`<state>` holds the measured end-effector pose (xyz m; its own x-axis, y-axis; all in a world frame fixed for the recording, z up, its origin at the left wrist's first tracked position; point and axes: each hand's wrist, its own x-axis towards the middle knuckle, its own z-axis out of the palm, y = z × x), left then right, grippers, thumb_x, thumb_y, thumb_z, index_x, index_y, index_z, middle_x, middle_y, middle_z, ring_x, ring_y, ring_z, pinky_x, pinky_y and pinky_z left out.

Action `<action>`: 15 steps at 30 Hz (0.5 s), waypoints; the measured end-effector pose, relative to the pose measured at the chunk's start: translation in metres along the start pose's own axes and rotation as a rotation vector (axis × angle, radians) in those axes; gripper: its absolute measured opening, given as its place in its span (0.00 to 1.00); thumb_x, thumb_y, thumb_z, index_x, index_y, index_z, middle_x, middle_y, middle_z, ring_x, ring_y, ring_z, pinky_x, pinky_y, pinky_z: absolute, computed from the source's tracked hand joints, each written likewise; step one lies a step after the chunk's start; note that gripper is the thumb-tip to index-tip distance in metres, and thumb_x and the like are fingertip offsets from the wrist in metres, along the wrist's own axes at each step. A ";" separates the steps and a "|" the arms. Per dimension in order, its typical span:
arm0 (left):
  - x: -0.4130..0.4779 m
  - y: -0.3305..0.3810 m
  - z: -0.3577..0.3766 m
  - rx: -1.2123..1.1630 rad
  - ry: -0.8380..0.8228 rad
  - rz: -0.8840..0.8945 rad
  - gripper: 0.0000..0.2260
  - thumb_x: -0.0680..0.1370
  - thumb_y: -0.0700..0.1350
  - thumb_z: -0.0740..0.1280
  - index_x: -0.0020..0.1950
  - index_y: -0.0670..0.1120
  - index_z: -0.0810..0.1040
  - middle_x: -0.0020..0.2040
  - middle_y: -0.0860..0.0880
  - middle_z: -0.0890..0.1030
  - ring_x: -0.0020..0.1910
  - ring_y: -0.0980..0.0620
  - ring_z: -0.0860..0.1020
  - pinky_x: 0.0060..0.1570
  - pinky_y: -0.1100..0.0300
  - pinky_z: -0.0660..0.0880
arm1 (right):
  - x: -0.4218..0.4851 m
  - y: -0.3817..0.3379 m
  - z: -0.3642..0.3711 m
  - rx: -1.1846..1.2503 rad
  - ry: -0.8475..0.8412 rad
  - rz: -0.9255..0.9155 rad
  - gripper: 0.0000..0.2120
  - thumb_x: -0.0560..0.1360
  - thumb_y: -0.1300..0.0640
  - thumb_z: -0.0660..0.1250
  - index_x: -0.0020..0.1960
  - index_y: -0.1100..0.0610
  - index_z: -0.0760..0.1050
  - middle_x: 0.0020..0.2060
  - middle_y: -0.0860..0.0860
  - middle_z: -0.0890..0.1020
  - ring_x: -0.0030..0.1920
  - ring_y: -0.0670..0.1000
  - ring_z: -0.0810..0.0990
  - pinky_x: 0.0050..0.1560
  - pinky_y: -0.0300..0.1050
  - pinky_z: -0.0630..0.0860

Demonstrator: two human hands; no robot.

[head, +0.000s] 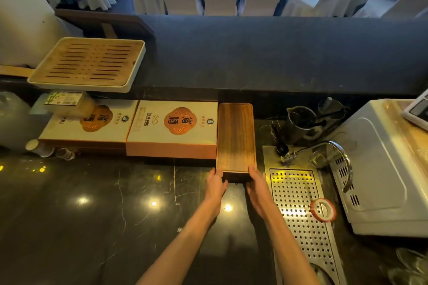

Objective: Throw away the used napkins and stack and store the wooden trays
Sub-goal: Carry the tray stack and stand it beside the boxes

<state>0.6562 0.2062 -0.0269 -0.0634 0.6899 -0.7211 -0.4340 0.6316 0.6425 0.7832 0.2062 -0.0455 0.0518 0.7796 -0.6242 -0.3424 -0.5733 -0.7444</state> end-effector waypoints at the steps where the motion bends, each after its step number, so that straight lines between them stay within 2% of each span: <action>1: -0.002 0.001 -0.007 0.106 0.000 0.025 0.23 0.83 0.45 0.57 0.78 0.44 0.58 0.75 0.43 0.67 0.73 0.44 0.66 0.73 0.46 0.65 | -0.003 -0.002 -0.005 -0.085 -0.002 -0.001 0.27 0.81 0.49 0.59 0.77 0.54 0.58 0.74 0.56 0.68 0.73 0.56 0.67 0.66 0.44 0.67; 2: -0.004 0.001 -0.014 0.245 0.021 0.089 0.24 0.83 0.46 0.59 0.78 0.47 0.56 0.76 0.45 0.65 0.73 0.45 0.66 0.72 0.46 0.66 | -0.006 -0.005 -0.010 -0.200 -0.001 -0.033 0.31 0.80 0.47 0.60 0.79 0.51 0.53 0.77 0.53 0.63 0.76 0.55 0.62 0.67 0.45 0.63; 4: -0.012 -0.003 -0.030 0.592 0.085 0.344 0.25 0.82 0.46 0.60 0.78 0.52 0.56 0.77 0.50 0.62 0.75 0.51 0.63 0.73 0.51 0.63 | -0.013 -0.008 -0.019 -0.554 0.011 -0.224 0.34 0.80 0.43 0.60 0.79 0.45 0.47 0.79 0.48 0.54 0.78 0.51 0.53 0.68 0.44 0.58; 6: -0.018 -0.012 -0.039 0.969 0.050 0.692 0.28 0.81 0.45 0.60 0.78 0.57 0.53 0.79 0.55 0.55 0.78 0.57 0.52 0.75 0.58 0.52 | -0.018 -0.005 -0.025 -1.012 0.013 -0.511 0.35 0.80 0.42 0.58 0.79 0.45 0.43 0.79 0.43 0.46 0.78 0.46 0.44 0.73 0.46 0.49; 8: -0.016 -0.021 -0.042 1.344 -0.036 0.880 0.32 0.81 0.47 0.58 0.80 0.57 0.44 0.81 0.55 0.43 0.79 0.55 0.39 0.76 0.55 0.42 | -0.021 0.002 -0.025 -1.403 0.022 -0.664 0.36 0.80 0.39 0.54 0.80 0.48 0.39 0.78 0.45 0.39 0.78 0.49 0.37 0.76 0.50 0.43; 11: -0.012 -0.028 -0.038 1.701 -0.041 0.853 0.33 0.80 0.52 0.55 0.78 0.55 0.36 0.79 0.51 0.34 0.77 0.48 0.31 0.77 0.41 0.39 | -0.023 0.012 -0.020 -1.636 -0.003 -0.589 0.38 0.79 0.37 0.51 0.79 0.50 0.34 0.78 0.49 0.35 0.78 0.54 0.34 0.78 0.56 0.43; 15: -0.010 -0.028 -0.032 1.764 0.005 0.805 0.38 0.78 0.48 0.59 0.77 0.55 0.34 0.80 0.51 0.35 0.77 0.47 0.31 0.76 0.37 0.38 | -0.018 0.014 -0.018 -1.658 0.035 -0.565 0.38 0.80 0.38 0.51 0.78 0.49 0.33 0.78 0.49 0.35 0.78 0.53 0.35 0.78 0.57 0.43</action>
<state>0.6400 0.1709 -0.0461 0.2413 0.9558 -0.1682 0.9446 -0.1916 0.2666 0.7947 0.1794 -0.0487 -0.1578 0.9641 -0.2136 0.9572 0.0962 -0.2729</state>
